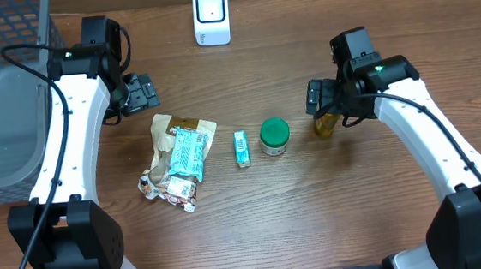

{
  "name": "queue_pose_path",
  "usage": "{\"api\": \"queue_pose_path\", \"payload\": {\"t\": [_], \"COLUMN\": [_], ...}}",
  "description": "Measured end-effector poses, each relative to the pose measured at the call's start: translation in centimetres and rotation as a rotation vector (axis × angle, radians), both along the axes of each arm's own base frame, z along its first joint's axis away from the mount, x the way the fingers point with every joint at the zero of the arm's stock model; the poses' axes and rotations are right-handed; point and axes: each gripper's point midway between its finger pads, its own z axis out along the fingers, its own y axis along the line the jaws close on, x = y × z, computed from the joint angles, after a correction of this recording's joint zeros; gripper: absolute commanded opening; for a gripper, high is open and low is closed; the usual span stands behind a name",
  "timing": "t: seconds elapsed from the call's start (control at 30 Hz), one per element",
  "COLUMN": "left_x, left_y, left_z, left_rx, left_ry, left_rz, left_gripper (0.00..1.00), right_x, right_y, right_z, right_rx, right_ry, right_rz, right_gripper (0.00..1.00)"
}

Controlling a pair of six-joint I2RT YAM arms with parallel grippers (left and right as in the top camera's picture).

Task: Scan the item barcode
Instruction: 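Lower the open right gripper over the yellow bottle's neck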

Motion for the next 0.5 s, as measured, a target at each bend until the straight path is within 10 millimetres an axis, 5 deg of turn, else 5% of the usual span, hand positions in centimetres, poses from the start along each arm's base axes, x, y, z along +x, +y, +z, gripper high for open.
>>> {"api": "queue_pose_path", "payload": {"t": [0.3, 0.43, 0.5], "left_x": [0.0, 0.0, 0.0], "left_y": [0.0, 0.0, 0.0], "left_z": [0.0, 0.0, 0.0], "left_rx": [0.0, 0.0, 0.0], "left_ry": [0.0, 0.0, 0.0], "left_rz": [0.0, 0.0, 0.0], "left_gripper": [1.0, 0.99, 1.0], "right_x": [0.0, 0.0, 0.0], "right_y": [-0.1, -0.1, -0.1], "right_z": [-2.2, -2.2, -2.2], "right_rx": [-0.017, -0.019, -0.02], "right_ry": [0.06, 0.06, 0.061], "right_rz": [-0.001, 0.003, 0.003], "right_gripper": [0.98, 0.69, 0.65]}}
